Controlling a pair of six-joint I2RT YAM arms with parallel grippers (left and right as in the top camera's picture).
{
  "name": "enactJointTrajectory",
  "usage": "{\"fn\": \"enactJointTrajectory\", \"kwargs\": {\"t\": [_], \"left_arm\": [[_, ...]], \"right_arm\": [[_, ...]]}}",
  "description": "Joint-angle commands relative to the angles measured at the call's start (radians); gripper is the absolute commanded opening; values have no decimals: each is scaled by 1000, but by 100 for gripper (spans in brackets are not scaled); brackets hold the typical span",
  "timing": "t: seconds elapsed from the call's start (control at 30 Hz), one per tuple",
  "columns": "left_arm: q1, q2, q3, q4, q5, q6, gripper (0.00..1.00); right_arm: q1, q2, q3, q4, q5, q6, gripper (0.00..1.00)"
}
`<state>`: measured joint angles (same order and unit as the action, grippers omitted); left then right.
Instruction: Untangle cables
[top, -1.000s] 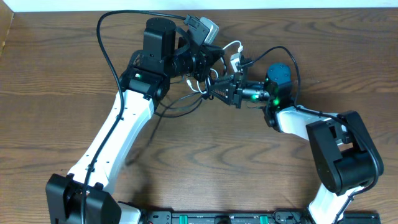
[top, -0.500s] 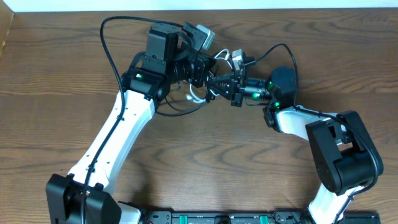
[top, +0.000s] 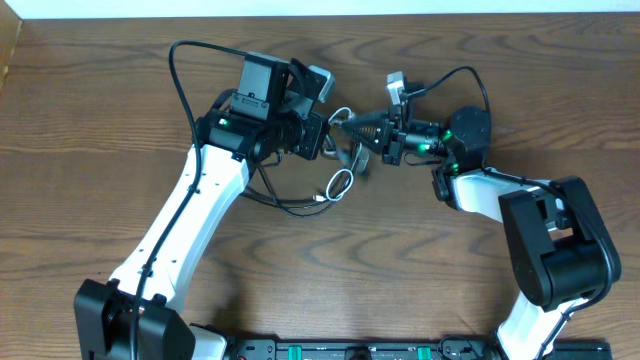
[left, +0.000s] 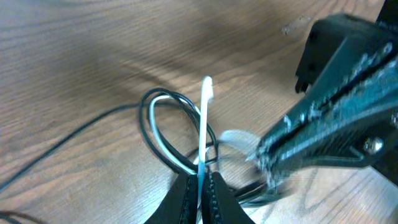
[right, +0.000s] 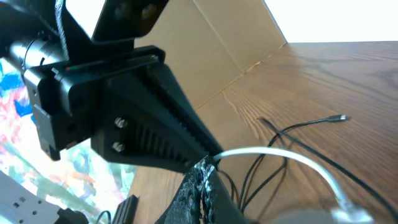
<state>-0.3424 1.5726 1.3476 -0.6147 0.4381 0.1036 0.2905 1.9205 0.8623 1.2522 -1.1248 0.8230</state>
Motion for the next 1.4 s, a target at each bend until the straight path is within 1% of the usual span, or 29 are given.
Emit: {"fn": "enactJointTrajectory", "kwargs": {"t": [0.0,0.23,0.27,0.3,0.37,0.43,0.47,0.57,0.63,0.67,0.73,0.87,0.9,0.93,0.97,1.03,1.23,1.33,1.37], "left_arm": [[-2,-4,3,-13,-13,-5,8],[-2,-3,-22,-22,-14,-4,8],[-2,-1,-24,-22,-14,-4,8],[-2,1,-24,-21,-14,-4,8],[-2,2,-24,-16,-14,-4,8],[-2,2,-24,-10,-14,-4,8],[-2,2,-24,-8,-20,-4,8],[-2,3,-24,-10,-74,-4,8],[-2,6,-27,-14,-132,-4,8],[-2,8,-32,-14,-167,-3,8],[-2,14,-51,-14,-207,40,8],[-2,34,-121,-17,-215,271,8],[-2,44,-146,-17,-215,349,8],[-2,51,-161,-18,-215,401,8],[-2,66,-184,-18,-215,475,15],[-2,76,-191,-17,-214,487,29],[-2,78,-192,-5,-207,483,30],[-2,78,-192,-3,-207,484,40],[-2,79,-192,-1,-207,484,46]], "right_arm": [[-4,1,3,5,15,18,1],[-4,1,3,-13,15,0,1],[-4,1,3,-47,14,-32,4],[-3,1,3,-85,14,-63,11],[-2,1,3,-173,14,-137,22],[-2,1,3,-286,15,-229,37],[-2,1,3,-330,15,-266,43],[-2,1,3,-435,15,-371,62],[-2,1,3,-482,15,-424,71],[-1,1,3,-505,15,-452,73],[-1,1,3,-528,16,-482,76],[-2,1,3,-559,64,-488,79],[-2,1,3,-561,74,-488,80],[-2,1,3,-561,76,-488,82],[-3,1,3,-561,79,-490,85],[-6,1,3,-561,80,-496,86],[-15,1,3,-591,125,-495,87],[-15,1,3,-603,129,-496,87],[-15,1,3,-604,129,-496,87]]}}
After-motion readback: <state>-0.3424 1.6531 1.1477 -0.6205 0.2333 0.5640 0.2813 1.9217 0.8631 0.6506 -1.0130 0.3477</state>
